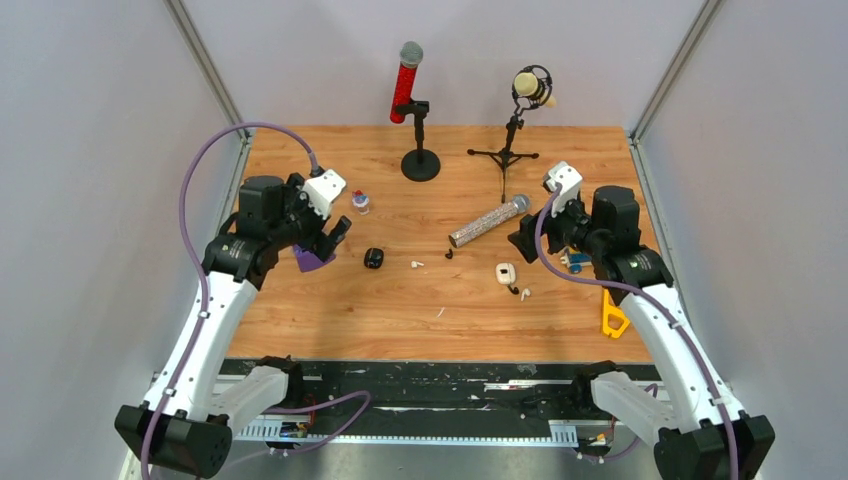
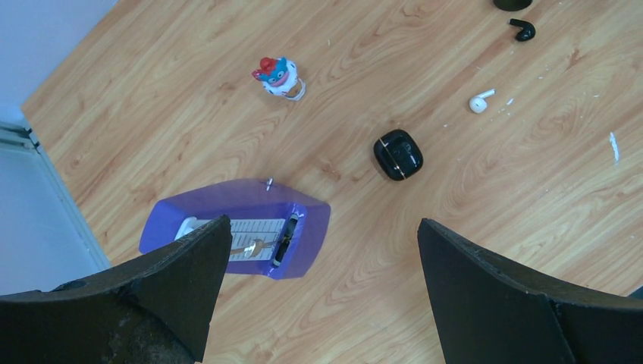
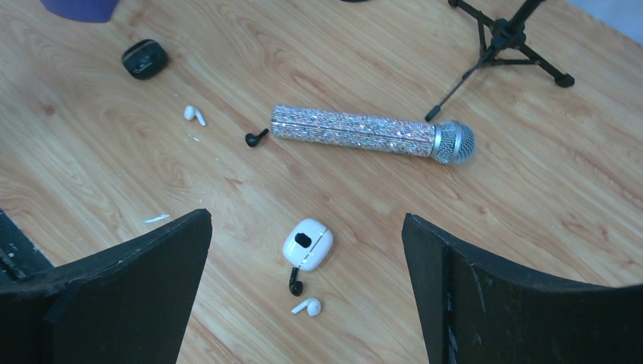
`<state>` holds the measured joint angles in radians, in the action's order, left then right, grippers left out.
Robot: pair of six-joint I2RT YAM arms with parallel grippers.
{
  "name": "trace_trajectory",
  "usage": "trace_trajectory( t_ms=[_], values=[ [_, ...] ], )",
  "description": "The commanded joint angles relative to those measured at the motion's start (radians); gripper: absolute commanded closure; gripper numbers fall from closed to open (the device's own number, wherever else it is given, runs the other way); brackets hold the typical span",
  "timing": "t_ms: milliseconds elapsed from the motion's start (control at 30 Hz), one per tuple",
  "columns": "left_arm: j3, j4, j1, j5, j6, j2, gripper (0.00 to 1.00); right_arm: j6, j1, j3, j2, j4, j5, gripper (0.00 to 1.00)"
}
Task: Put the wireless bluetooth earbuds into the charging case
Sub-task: Pick up the charging case from the center of the board.
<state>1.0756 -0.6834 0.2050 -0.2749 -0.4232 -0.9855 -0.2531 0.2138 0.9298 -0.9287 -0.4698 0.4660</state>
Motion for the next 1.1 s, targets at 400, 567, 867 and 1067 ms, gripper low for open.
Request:
trace_trajectory(
  t_ms=[400, 567, 867, 1067],
  values=[
    [-0.011, 0.039, 0.112, -0.018, -0.035, -0.025, 0.00, -0.068, 0.050, -0.038, -0.016, 0.052, -0.076, 0.00],
    [0.014, 0.032, 0.188, 0.036, -0.046, -0.107, 0.00, -0.084, 0.059, -0.047, -0.060, 0.044, -0.086, 0.00],
    [-0.029, 0.137, 0.214, 0.169, -0.086, -0.293, 0.00, -0.089, 0.091, -0.046, -0.085, 0.036, -0.094, 0.00],
    [-0.084, 0.195, 0.214, 0.124, -0.137, -0.374, 0.00, -0.089, 0.091, -0.053, -0.087, 0.036, -0.077, 0.00]
  ],
)
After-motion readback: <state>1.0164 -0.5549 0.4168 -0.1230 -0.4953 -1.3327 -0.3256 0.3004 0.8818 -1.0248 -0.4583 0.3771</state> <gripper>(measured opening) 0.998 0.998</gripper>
